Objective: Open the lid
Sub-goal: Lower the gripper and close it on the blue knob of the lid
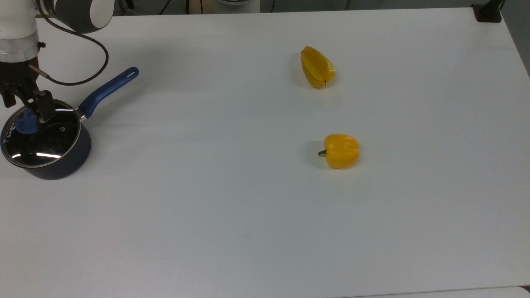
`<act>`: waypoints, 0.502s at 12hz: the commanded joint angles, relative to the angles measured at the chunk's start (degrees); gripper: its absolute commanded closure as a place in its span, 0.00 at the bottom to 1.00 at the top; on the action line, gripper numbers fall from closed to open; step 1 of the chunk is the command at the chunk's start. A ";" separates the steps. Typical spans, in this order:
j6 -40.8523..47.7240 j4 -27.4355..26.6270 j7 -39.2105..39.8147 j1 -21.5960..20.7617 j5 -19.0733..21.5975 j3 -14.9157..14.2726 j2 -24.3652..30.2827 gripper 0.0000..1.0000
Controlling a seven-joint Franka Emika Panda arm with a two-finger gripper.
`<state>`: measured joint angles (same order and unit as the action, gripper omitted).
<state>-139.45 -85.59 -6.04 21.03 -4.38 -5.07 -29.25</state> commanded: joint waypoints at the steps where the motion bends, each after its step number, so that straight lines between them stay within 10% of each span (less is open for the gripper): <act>1: -2.67 -0.63 -0.20 0.07 0.69 0.50 -0.11 0.05; 6: -2.93 -1.15 -0.29 -0.20 0.77 0.85 -0.11 0.10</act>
<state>-140.48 -85.73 -6.09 20.91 -4.36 -4.40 -29.57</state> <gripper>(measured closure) 0.101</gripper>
